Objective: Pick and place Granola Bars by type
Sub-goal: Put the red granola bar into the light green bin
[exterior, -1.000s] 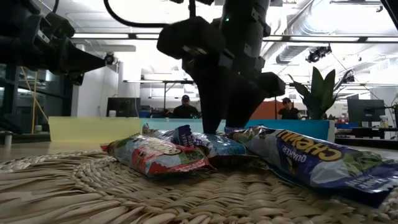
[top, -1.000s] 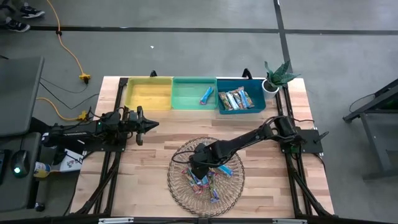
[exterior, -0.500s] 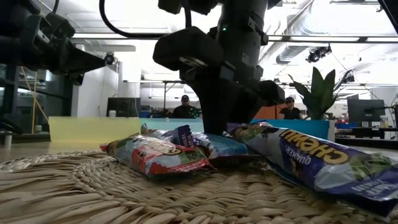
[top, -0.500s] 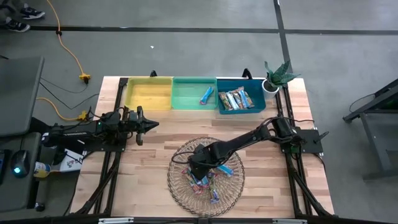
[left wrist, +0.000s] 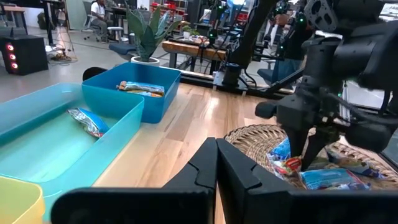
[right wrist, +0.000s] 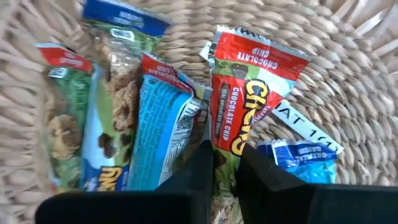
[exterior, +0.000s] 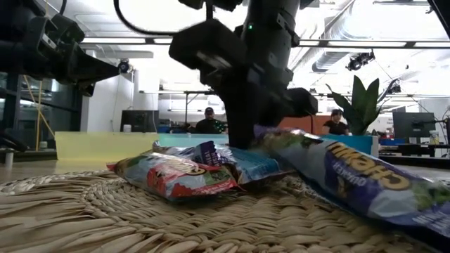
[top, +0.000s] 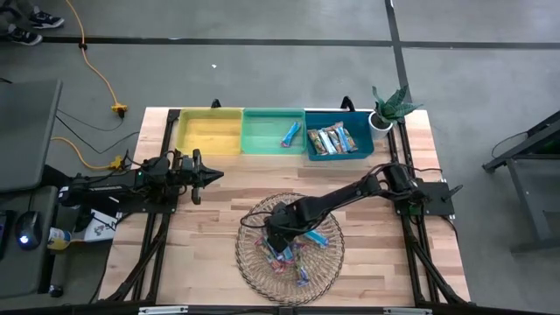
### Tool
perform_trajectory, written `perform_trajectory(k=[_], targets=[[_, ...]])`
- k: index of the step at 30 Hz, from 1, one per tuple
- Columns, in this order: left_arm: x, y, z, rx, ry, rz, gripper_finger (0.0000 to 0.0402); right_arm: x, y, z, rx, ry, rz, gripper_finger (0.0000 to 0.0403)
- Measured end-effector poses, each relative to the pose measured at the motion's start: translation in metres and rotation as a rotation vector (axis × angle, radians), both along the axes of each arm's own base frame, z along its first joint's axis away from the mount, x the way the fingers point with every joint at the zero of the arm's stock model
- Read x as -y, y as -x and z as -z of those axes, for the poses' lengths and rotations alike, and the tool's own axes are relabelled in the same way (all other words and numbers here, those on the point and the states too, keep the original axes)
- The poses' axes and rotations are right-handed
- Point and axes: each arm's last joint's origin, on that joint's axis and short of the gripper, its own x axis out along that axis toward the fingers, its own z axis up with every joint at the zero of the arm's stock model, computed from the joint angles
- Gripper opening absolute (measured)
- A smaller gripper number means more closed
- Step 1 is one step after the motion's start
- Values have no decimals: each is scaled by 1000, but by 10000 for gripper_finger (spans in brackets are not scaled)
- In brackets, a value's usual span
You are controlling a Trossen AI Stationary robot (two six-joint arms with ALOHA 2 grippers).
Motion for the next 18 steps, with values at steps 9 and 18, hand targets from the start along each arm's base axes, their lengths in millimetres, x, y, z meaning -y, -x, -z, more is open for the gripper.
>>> perform_trajectory(k=[9, 18], targets=[[0, 0, 0, 0, 0, 0, 0, 26, 1, -49, 157, 59, 31, 38], [0, 0, 0, 0, 0, 0, 0, 55, 0, -113, 480, 148, -13, 38]])
